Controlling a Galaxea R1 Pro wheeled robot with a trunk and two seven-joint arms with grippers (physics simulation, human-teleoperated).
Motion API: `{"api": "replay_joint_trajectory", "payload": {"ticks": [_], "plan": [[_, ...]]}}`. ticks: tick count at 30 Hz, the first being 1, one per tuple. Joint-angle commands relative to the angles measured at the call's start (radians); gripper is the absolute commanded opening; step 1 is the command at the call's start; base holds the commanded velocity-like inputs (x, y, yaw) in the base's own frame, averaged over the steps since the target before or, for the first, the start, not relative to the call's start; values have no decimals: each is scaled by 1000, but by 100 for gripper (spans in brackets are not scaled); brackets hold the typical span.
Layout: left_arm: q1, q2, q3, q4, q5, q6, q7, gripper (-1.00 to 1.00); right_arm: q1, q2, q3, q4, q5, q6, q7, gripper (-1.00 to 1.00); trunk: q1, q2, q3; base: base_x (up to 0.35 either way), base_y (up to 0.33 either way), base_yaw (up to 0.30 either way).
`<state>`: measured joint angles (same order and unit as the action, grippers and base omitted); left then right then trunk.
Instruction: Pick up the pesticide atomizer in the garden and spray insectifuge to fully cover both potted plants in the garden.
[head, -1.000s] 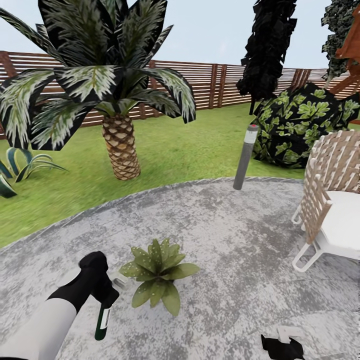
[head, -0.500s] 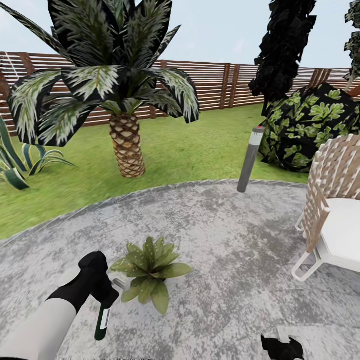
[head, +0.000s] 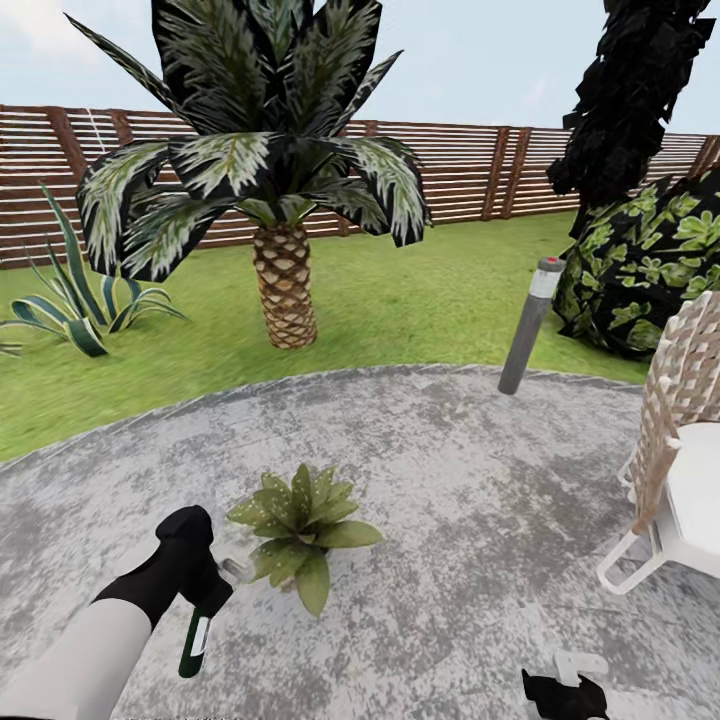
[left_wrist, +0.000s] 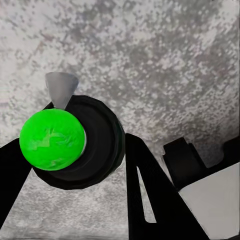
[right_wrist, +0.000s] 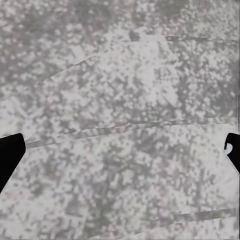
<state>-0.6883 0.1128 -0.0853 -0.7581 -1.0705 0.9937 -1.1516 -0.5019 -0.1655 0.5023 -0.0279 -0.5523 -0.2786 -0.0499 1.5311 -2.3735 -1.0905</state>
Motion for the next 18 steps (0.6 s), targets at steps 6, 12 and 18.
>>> {"api": "replay_joint_trajectory", "payload": {"ticks": [6, 12, 18], "plan": [[53, 6, 46, 0, 0, 2, 10, -100, 0, 0, 8, -1, -6, -1, -4, 100, 0, 0, -1, 139, -59, 22], [57, 7, 58, 0, 0, -1, 15, -100, 0, 0, 9, -1, -6, -2, -4, 100, 0, 0, -1, 33, -1, 196], [82, 2, 69, 0, 1, -3, 17, -100, 0, 0, 8, -1, -7, -2, -3, 100, 0, 0, -1, 4, 0, 230]]}}
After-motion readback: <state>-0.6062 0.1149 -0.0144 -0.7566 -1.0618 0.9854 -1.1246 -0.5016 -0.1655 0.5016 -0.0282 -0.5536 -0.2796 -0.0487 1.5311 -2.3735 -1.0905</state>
